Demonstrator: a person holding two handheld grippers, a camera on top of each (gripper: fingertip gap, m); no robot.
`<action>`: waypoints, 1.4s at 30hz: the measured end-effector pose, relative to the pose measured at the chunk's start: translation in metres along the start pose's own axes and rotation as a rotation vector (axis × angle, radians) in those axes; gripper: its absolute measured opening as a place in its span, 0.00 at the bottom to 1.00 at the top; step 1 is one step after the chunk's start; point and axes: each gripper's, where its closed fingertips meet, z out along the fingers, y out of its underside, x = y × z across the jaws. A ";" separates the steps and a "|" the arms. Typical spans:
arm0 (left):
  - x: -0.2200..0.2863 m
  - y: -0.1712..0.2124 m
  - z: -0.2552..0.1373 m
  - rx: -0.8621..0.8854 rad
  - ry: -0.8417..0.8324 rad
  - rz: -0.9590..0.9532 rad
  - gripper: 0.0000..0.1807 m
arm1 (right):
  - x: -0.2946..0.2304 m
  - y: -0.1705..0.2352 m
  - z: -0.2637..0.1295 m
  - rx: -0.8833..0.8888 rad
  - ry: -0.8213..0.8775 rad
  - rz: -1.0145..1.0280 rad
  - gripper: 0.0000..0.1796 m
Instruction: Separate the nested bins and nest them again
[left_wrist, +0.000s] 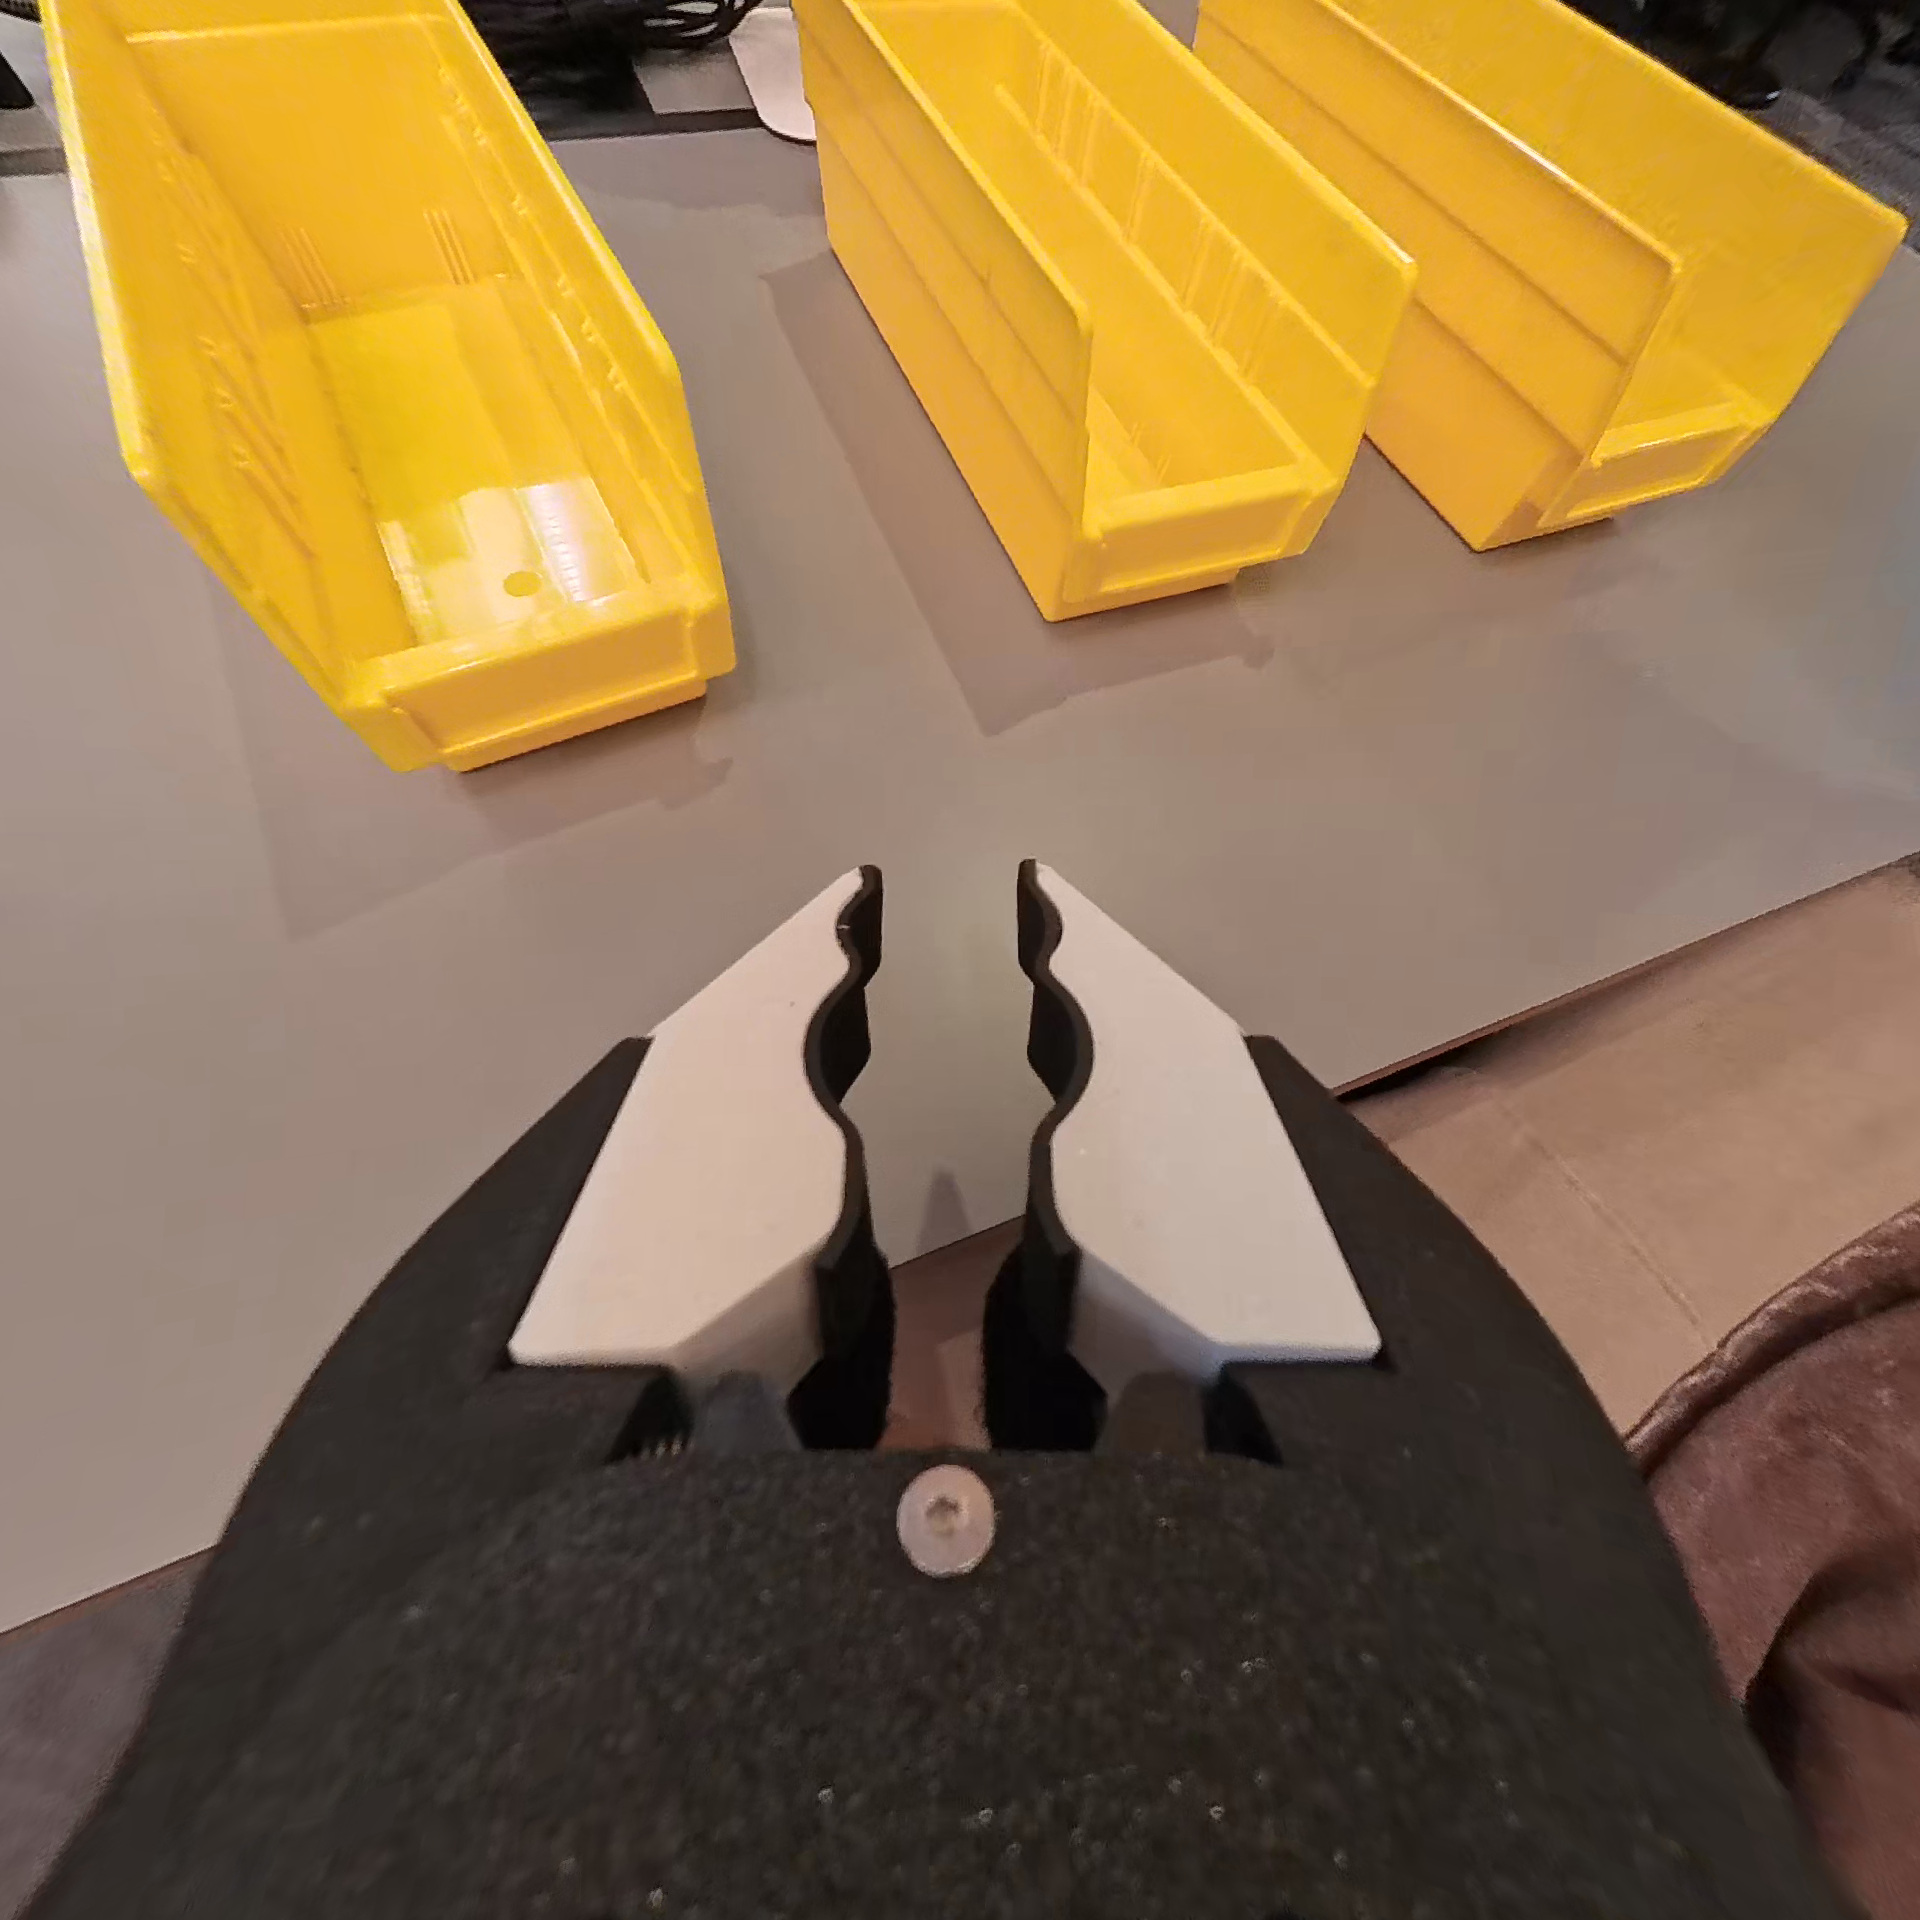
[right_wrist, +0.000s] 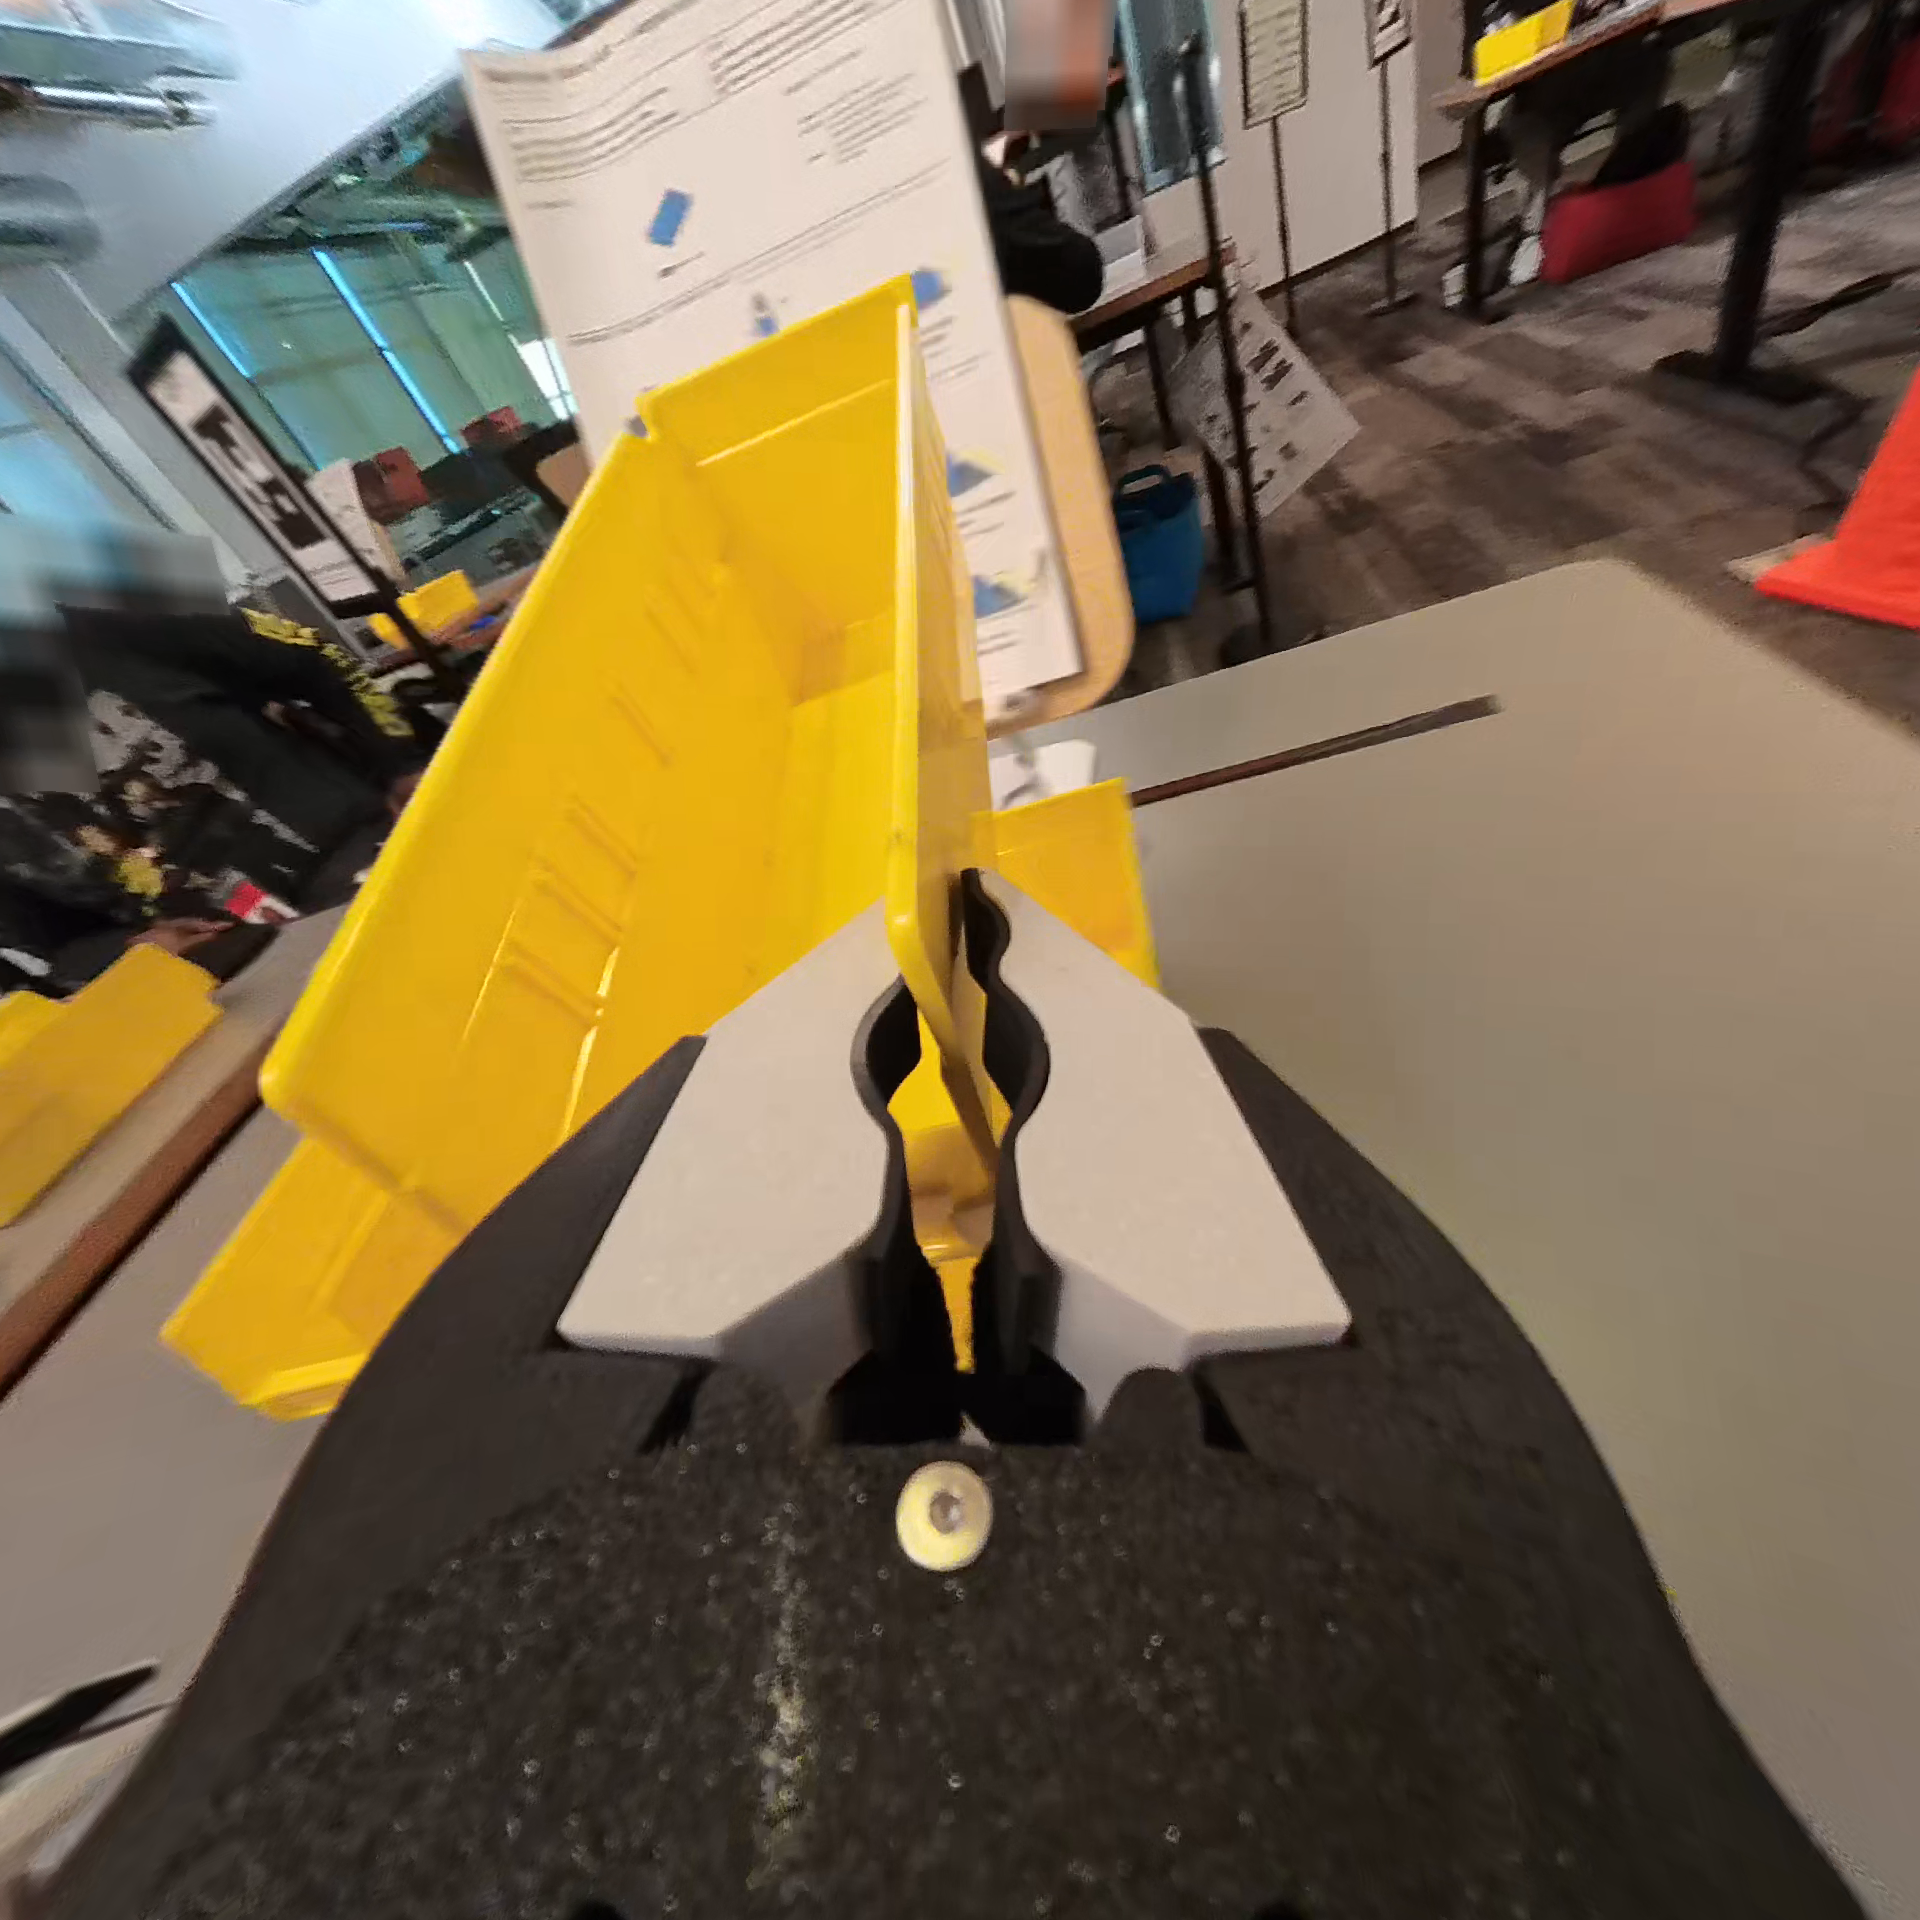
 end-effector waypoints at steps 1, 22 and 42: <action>0.000 0.000 -0.001 0.002 0.004 -0.004 0.13 | -0.019 0.008 0.003 -0.008 -0.015 0.023 0.02; -0.005 0.001 0.000 0.000 0.052 -0.054 0.13 | -0.130 0.135 0.073 -0.137 0.098 0.003 0.02; -0.002 0.002 0.001 -0.009 0.063 -0.050 0.13 | -0.114 0.172 0.098 -0.174 0.164 0.004 0.02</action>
